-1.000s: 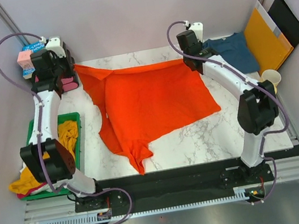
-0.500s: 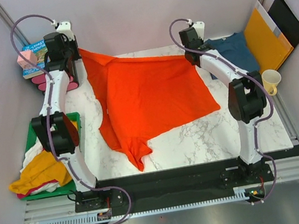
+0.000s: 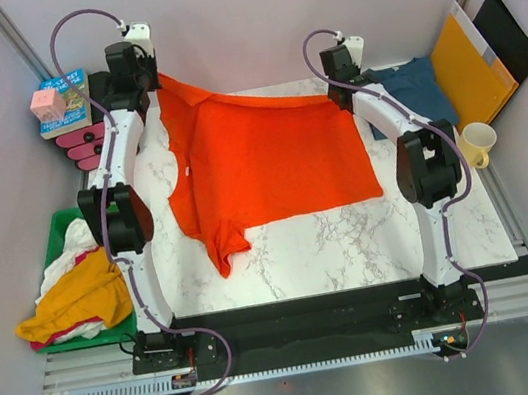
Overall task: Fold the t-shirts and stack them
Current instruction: Fold the tshirt
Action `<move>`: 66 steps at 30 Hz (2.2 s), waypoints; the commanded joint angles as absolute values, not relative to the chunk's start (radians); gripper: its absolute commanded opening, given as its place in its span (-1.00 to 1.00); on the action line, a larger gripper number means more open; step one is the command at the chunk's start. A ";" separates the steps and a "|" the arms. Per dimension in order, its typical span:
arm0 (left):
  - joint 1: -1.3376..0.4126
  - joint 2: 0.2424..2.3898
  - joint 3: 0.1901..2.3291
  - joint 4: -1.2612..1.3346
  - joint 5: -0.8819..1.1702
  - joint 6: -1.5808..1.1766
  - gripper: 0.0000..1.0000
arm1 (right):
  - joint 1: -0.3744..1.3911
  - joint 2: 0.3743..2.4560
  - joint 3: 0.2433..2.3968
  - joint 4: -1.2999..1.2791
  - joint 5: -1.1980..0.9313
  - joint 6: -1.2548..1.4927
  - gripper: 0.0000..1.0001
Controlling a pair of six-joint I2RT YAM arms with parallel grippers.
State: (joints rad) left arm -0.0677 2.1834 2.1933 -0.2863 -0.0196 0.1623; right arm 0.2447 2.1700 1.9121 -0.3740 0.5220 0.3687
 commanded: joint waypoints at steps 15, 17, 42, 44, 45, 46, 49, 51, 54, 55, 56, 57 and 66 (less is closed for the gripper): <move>-0.103 2.008 1.895 -0.224 -0.071 0.193 -0.96 | 0.226 2.200 1.945 -0.337 0.482 0.403 -1.00; -0.104 1.985 1.844 -0.225 -0.071 0.183 -0.96 | 0.218 2.200 1.939 -0.336 0.477 0.405 -1.00; -0.103 1.801 1.508 -0.275 -0.020 0.143 -0.96 | 0.187 2.163 1.740 -0.348 0.463 0.451 -1.00; -0.104 1.789 1.461 -0.275 -0.014 0.146 -0.96 | 0.186 2.166 1.733 -0.347 0.465 0.454 -1.00; -0.104 1.786 1.433 -0.273 -0.014 0.147 -0.96 | 0.187 2.172 1.732 -0.350 0.465 0.454 -1.00; -0.103 1.783 1.422 -0.272 -0.017 0.149 -0.96 | 0.187 2.174 1.730 -0.348 0.466 0.454 -1.00; -0.101 1.770 1.381 -0.264 -0.031 0.161 -0.97 | 0.186 2.183 1.727 -0.354 0.465 0.459 -1.00; -0.098 1.770 1.361 -0.264 -0.043 0.167 -0.96 | 0.187 2.192 1.726 -0.359 0.466 0.459 -1.00; -0.089 1.781 1.344 -0.267 -0.063 0.173 -0.96 | 0.187 2.206 1.727 -0.374 0.472 0.462 -1.00; -0.086 1.784 1.342 -0.270 -0.067 0.173 -0.96 | 0.187 2.209 1.733 -0.380 0.474 0.465 -1.00; -0.083 1.787 1.341 -0.278 -0.069 0.169 -0.96 | 0.187 2.217 1.733 -0.393 0.472 0.465 -1.00; -0.075 1.793 1.342 -0.282 -0.071 0.164 -0.96 | 0.187 2.218 1.733 -0.400 0.476 0.472 -1.00; -0.063 1.793 1.295 -0.316 -0.034 0.158 -0.97 | 0.187 2.197 1.666 -0.440 0.466 0.512 -1.00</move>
State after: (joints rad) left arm -0.0685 1.8206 1.3113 -0.3069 -0.0425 0.1638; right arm 0.1890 2.2154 1.6855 -0.4072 0.4595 0.4854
